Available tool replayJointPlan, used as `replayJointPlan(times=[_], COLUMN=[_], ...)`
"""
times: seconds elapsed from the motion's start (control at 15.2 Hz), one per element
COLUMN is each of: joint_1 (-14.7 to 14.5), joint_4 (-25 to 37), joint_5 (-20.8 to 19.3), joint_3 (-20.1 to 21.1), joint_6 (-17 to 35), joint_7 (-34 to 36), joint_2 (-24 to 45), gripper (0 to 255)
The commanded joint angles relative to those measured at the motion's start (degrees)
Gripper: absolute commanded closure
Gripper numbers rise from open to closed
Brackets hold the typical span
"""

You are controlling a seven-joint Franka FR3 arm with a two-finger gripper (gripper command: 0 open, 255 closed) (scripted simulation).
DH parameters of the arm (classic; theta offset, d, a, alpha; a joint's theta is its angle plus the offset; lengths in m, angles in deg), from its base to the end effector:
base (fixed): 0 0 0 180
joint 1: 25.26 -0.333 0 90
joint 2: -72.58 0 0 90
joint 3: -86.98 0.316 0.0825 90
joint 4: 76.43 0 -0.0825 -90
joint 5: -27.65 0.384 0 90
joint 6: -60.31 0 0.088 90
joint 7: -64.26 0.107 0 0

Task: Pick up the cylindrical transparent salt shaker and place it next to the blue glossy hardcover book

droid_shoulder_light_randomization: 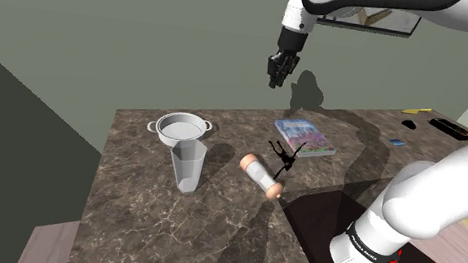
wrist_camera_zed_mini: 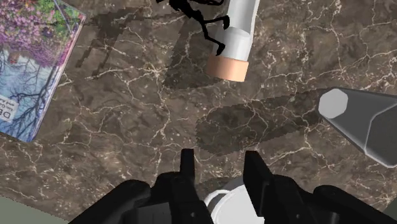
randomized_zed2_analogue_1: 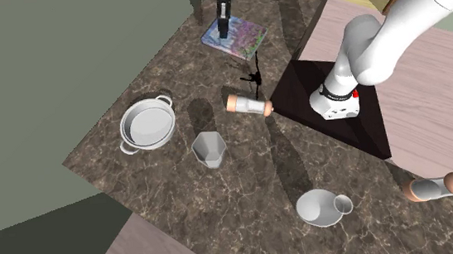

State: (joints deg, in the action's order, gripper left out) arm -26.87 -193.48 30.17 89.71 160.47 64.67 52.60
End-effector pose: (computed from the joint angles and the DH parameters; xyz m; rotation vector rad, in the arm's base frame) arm 0.4527 0.0412 0.5905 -3.1098 -0.0926 -0.0817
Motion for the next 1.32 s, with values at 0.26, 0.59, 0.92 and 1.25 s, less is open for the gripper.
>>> replayJointPlan(times=[0.26, 0.59, 0.92, 1.25], joint_1=[-0.7, -1.4, -2.2, -2.5], joint_4=[-14.5, -27.1, -38.0, -47.0], joint_5=[-0.6, -0.9, -1.0, -1.5], joint_3=[2.4, 5.3, 9.0, 14.0], joint_6=[9.9, 19.8, 30.2, 41.9], joint_7=[3.6, 7.7, 12.6, 18.9], joint_2=[-6.5, -11.0, -13.1, -11.8], gripper=[0, 0, 0, 0])
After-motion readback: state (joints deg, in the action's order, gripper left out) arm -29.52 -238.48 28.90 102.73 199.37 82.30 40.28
